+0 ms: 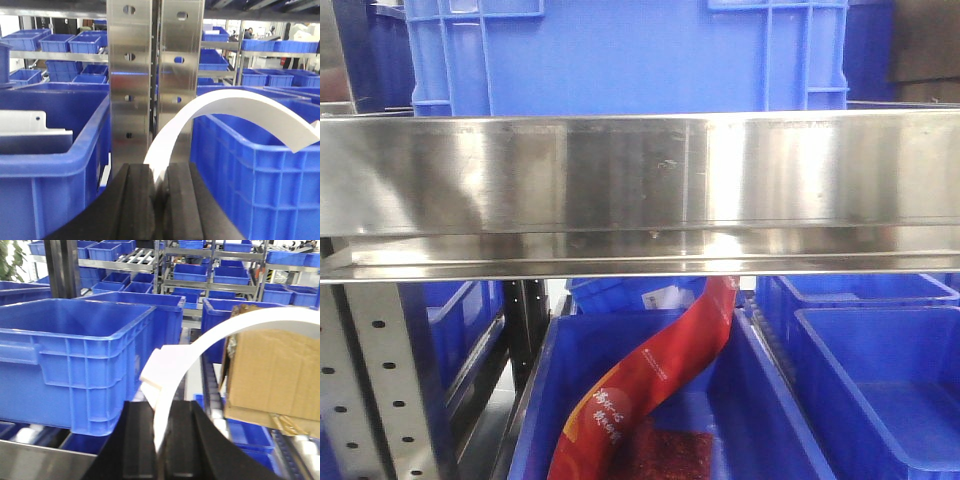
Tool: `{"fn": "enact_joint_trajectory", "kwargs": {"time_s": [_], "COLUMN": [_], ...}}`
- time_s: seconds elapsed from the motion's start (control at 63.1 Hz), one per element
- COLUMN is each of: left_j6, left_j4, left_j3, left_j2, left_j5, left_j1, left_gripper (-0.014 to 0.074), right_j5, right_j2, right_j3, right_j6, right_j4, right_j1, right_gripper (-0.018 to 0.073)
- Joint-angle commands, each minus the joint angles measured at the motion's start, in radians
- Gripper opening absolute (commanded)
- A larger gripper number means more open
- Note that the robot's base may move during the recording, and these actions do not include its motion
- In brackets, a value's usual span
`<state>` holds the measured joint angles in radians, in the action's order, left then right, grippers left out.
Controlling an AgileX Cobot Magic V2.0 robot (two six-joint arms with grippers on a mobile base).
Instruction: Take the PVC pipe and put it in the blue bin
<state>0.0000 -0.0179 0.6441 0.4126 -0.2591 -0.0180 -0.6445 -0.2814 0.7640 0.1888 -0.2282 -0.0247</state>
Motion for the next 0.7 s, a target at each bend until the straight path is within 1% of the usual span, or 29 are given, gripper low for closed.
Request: {"fn": "enact_joint_trajectory", "kwargs": {"time_s": [0.0,0.143,0.27,0.412,0.476,0.539,0.587,0.682], "left_j6": [0.0,0.0,0.0,0.0,0.0,0.029,0.049,0.049], "left_j4": [-0.023,-0.024,-0.067,-0.119,-0.117,-0.109,-0.109,-0.109], "left_j3": [0.002,0.002,0.002,0.011,0.024,0.037,0.051,0.073], "left_j2": [-0.006,-0.006,-0.006,0.013,0.033,0.052,0.067,0.098], "left_j5": [0.061,0.09,0.09,0.085,0.077,0.072,0.067,0.06], "left_j1": [-0.004,-0.004,-0.006,-0.006,-0.006,-0.006,-0.007,-0.007], "left_gripper": [-0.0111,-0.0111,-0.0111,-0.0111,-0.0111,-0.0111,-0.0111,-0.0111], "right_j5": [0.031,0.031,0.031,0.033,0.035,0.033,0.031,0.032], "right_j2": [0.003,0.001,-0.005,-0.049,-0.077,-0.102,-0.12,-0.146], "right_j3": [-0.002,-0.002,-0.002,0.004,0.013,0.028,0.041,0.066], "right_j6": [0.004,0.004,0.004,0.004,0.004,0.007,0.028,0.041], "right_j4": [-0.041,-0.049,-0.063,-0.123,-0.148,-0.15,-0.152,-0.154], "right_j1": [-0.001,-0.001,-0.001,-0.001,-0.001,-0.001,-0.001,-0.001], "right_gripper": [-0.0155,-0.0155,-0.0155,-0.0155,-0.0155,-0.0155,-0.0155,-0.0155]}}
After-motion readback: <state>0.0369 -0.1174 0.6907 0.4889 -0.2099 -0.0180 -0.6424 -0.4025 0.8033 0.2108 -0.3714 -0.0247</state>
